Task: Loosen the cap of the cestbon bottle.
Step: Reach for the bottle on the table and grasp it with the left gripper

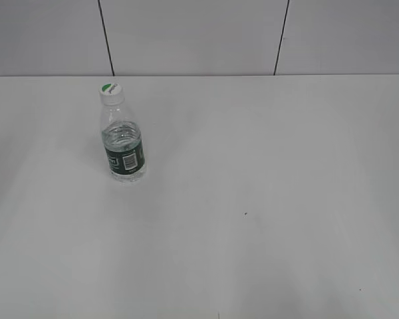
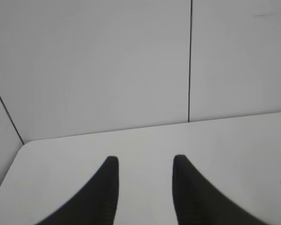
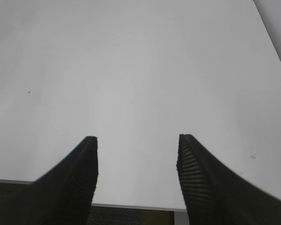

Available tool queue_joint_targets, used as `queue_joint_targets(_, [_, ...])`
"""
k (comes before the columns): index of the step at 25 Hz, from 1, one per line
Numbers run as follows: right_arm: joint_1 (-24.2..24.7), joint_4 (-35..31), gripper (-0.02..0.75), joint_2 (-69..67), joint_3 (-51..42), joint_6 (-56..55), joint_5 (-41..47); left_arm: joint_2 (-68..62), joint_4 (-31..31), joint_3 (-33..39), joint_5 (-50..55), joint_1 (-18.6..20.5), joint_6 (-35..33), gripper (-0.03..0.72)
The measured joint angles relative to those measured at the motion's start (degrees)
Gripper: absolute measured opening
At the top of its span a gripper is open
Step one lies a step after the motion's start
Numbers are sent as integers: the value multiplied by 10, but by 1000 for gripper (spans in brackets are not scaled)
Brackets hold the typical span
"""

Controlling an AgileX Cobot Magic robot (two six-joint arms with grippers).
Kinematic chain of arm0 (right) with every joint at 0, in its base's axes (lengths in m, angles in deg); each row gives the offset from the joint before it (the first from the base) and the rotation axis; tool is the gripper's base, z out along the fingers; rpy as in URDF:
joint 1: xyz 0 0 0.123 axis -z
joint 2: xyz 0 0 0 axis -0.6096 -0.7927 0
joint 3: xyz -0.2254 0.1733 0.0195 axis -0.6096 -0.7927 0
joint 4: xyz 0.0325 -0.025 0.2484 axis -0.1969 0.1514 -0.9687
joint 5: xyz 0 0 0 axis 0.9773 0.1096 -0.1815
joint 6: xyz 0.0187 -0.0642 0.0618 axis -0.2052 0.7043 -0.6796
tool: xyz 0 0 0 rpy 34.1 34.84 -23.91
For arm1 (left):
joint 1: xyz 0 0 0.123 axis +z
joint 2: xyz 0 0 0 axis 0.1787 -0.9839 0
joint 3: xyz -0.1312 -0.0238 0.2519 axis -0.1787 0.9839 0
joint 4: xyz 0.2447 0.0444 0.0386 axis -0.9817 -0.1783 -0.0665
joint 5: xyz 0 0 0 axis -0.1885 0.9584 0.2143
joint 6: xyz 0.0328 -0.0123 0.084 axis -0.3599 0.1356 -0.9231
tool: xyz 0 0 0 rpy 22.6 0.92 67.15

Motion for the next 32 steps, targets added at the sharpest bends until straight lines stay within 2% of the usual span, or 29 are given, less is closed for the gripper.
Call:
queue_joint_targets(4, [0,0,420,0,0,0,0,-106,-1,0,-103,0,2,244])
queue_joint_targets(7, [0,0,420,0,0,0,0,-169,-38,0,-187,1,34,244])
queue_joint_targets(12, [0,0,420,0,0,0,0,-282,-150,-1,-339,24,143,244])
queue_joint_targets(17, [0,0,420,0,0,0,0,-372,-306,-6,-470,96,245,244])
queue_joint_targets(22, [0,0,420,0,0,0,0,-441,-393,-14,-533,139,262,244])
queue_joint_targets(25, [0,0,420,0,0,0,0,-460,-462,-14,-550,143,263,244])
queue_joint_targets(30, [0,0,420,0,0,0,0,-463,-635,-15,-557,143,264,242])
queue_joint_targets(32, [0,0,420,0,0,0,0,-463,-659,-15,-557,143,264,242])
